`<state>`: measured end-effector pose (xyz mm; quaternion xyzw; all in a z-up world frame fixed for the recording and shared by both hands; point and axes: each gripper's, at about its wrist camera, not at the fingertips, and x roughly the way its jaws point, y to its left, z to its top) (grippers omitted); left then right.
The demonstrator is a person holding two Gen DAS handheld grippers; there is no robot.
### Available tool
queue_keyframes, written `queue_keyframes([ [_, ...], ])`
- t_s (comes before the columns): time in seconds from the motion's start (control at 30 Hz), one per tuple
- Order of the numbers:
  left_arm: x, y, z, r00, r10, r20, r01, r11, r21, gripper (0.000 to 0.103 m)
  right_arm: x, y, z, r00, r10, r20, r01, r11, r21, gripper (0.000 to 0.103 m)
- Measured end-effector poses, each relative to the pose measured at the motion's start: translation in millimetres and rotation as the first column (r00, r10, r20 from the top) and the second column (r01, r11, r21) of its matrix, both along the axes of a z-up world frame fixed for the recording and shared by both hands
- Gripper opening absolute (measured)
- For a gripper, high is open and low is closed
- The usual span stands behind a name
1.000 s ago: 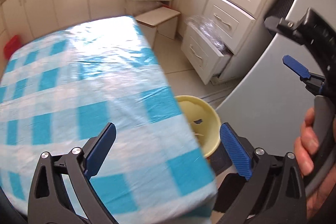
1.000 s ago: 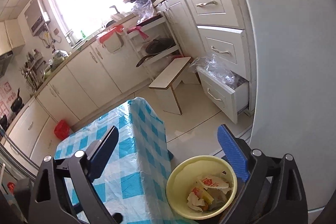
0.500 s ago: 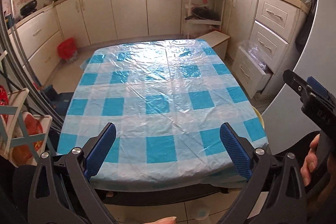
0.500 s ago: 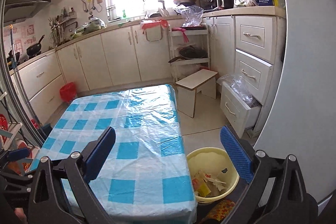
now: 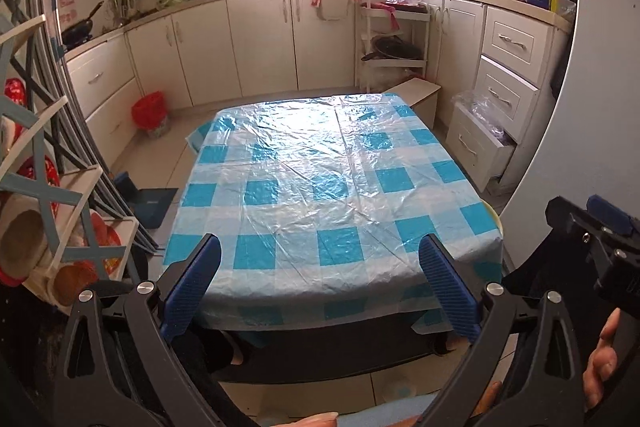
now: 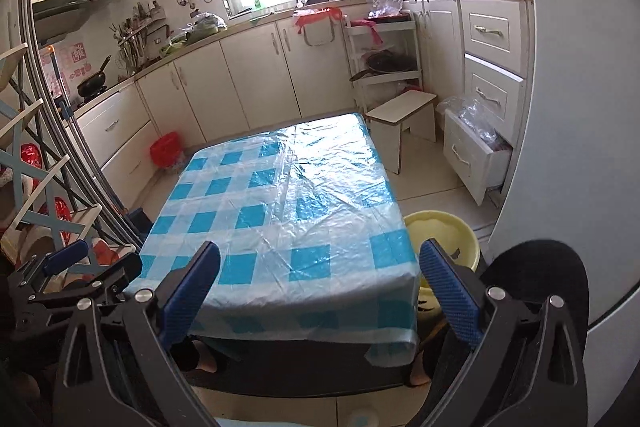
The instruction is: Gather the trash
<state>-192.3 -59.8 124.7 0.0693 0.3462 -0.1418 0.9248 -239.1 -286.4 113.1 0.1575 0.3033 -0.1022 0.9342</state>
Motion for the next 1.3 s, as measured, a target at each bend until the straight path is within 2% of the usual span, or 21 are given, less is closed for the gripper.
queue_keyframes([
  [0.2,-7.1,22.4,7.9,1.000,0.002,-0.019,-0.003,0.998,-0.062,0.095,-11.6,15.8,-8.7,0.999,-0.022,-0.032,0.021,1.000,-0.008,0.096],
  [0.37,-13.2,27.3,19.8,0.999,0.026,0.034,-0.025,0.999,-0.033,0.095,-19.6,25.7,-2.8,1.000,-0.018,0.001,0.018,0.999,-0.050,0.096],
  [0.47,-17.6,23.1,23.3,0.999,0.014,0.038,-0.013,0.999,-0.040,0.095,-22.9,29.0,0.3,1.000,-0.014,0.015,0.015,0.998,-0.065,0.096],
  [0.6,-25.6,11.9,20.3,0.998,0.019,0.055,-0.018,1.000,-0.014,0.095,-27.9,30.7,2.8,0.999,-0.019,0.028,0.022,0.996,-0.090,0.096],
  [0.87,-32.6,-1.3,12.2,0.999,-0.006,0.038,0.006,1.000,0.003,0.095,-33.9,33.5,6.4,0.998,-0.026,0.057,0.033,0.991,-0.128,0.096],
  [1.3,-33.9,0.4,13.0,0.998,0.032,0.059,-0.033,0.999,0.013,0.095,-36.5,36.6,5.9,0.998,-0.017,0.064,0.026,0.990,-0.139,0.096],
])
